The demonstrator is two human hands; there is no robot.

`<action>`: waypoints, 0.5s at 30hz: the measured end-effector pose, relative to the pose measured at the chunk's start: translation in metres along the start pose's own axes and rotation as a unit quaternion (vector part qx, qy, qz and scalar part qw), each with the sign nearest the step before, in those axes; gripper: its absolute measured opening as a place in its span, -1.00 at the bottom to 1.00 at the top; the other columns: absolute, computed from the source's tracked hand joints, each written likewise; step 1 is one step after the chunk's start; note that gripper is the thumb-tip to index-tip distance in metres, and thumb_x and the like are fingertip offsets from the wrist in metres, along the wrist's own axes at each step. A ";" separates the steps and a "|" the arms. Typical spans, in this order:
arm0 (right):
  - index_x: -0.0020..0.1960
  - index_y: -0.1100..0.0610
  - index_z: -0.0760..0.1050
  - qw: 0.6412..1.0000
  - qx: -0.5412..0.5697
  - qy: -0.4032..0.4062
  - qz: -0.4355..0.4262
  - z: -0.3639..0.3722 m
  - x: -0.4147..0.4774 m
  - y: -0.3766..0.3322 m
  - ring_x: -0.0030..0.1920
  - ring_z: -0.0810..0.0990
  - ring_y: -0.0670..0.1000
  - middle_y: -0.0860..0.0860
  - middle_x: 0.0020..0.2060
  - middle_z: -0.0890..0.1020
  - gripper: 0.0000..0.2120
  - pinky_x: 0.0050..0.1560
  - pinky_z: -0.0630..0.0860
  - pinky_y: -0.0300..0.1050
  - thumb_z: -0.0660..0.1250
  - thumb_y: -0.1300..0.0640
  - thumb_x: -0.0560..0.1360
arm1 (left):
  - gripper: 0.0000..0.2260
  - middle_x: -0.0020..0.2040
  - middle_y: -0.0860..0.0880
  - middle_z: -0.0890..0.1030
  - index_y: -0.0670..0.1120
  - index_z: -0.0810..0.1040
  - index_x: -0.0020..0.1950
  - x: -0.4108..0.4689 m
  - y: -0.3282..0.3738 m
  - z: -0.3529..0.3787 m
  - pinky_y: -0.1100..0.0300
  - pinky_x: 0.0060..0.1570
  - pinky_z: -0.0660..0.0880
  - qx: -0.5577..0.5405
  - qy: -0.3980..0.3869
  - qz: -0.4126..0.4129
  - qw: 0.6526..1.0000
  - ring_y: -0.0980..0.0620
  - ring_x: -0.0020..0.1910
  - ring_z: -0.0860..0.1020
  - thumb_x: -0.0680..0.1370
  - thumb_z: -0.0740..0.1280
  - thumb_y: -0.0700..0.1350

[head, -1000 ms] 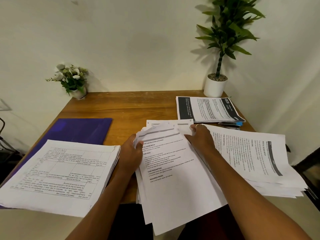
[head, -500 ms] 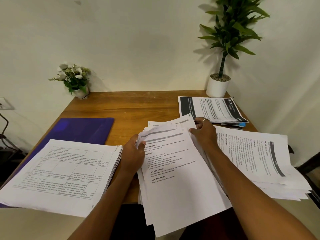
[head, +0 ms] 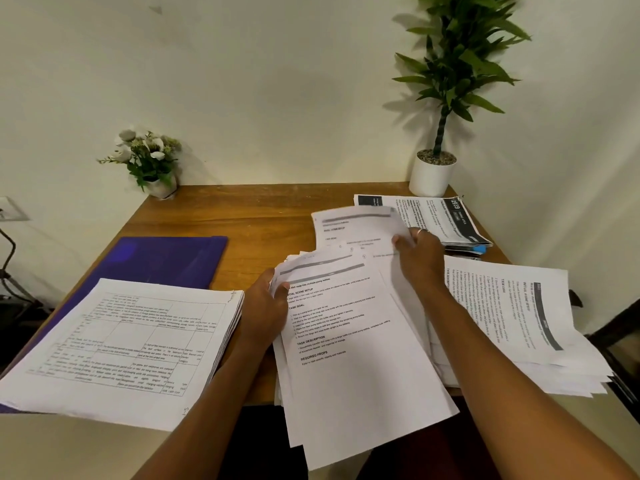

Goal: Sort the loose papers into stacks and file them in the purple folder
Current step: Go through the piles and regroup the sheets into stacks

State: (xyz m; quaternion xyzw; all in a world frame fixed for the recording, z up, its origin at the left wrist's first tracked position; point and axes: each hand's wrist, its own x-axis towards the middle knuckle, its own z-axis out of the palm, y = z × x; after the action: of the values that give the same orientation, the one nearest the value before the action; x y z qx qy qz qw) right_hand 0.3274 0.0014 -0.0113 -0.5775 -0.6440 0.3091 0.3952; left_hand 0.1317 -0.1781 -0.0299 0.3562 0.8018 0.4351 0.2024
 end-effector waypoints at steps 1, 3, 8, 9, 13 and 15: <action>0.26 0.26 0.58 1.000 0.023 0.018 -0.011 -0.005 0.001 -0.004 0.21 0.58 0.08 0.12 0.23 0.63 -0.70 0.05 0.45 -0.26 0.37 0.10 0.61 | -0.51 0.52 -0.14 0.41 -0.14 0.32 0.56 0.000 0.001 0.000 -0.08 0.39 0.37 0.005 0.000 -0.001 1.000 -0.19 0.49 0.38 0.66 0.29 -0.04; 0.21 0.22 0.59 0.996 0.070 0.045 -0.036 -0.014 0.001 -0.014 0.14 0.58 0.03 0.09 0.15 0.65 -0.73 -0.07 0.43 -0.36 0.35 0.07 0.62 | -0.53 0.50 -0.14 0.43 -0.14 0.33 0.55 0.000 0.001 0.000 -0.06 0.38 0.38 0.008 -0.002 0.001 1.000 -0.18 0.47 0.39 0.66 0.29 -0.04; -0.03 0.06 0.52 0.963 0.198 0.141 -0.115 -0.035 -0.004 -0.054 -0.12 0.56 -0.25 -0.02 -0.15 0.61 -0.88 -0.10 0.48 -0.34 0.37 0.03 0.62 | -0.56 0.49 -0.14 0.44 -0.15 0.34 0.54 -0.003 0.004 -0.002 -0.03 0.35 0.40 0.014 -0.010 0.003 1.000 -0.17 0.45 0.42 0.68 0.27 -0.06; -0.08 0.03 0.48 0.953 0.219 0.164 -0.128 -0.040 -0.006 -0.064 -0.23 0.51 -0.33 -0.07 -0.23 0.55 -0.87 -0.16 0.43 -0.42 0.37 0.07 0.62 | -0.56 0.49 -0.13 0.44 -0.14 0.34 0.54 -0.003 0.005 -0.003 -0.03 0.36 0.39 0.014 -0.013 0.005 1.000 -0.17 0.45 0.42 0.68 0.27 -0.06; 0.07 0.11 0.52 0.914 0.316 0.211 -0.141 -0.050 -0.003 -0.091 -0.17 0.60 -0.35 -0.10 -0.14 0.62 -0.92 -0.08 0.51 -0.42 0.38 0.14 0.61 | -0.57 0.47 -0.12 0.46 -0.12 0.35 0.53 0.000 0.001 -0.001 -0.03 0.34 0.42 0.012 -0.018 0.008 1.000 -0.16 0.43 0.44 0.67 0.27 -0.06; 0.10 0.12 0.52 0.907 0.338 0.210 -0.138 -0.050 -0.002 -0.098 -0.14 0.63 -0.31 -0.06 -0.10 0.64 -0.90 -0.05 0.54 -0.38 0.38 0.15 0.60 | -0.58 0.43 -0.11 0.50 -0.12 0.38 0.51 0.002 -0.003 0.000 0.02 0.28 0.46 0.010 -0.017 0.015 1.000 -0.15 0.40 0.48 0.67 0.29 -0.05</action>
State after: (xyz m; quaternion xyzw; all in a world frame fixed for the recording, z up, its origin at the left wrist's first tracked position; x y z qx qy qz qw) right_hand 0.3217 -0.0174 0.0969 -0.3666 -0.4763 0.3225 0.7313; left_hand 0.1290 -0.1776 -0.0327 0.3778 0.7970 0.4238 0.2058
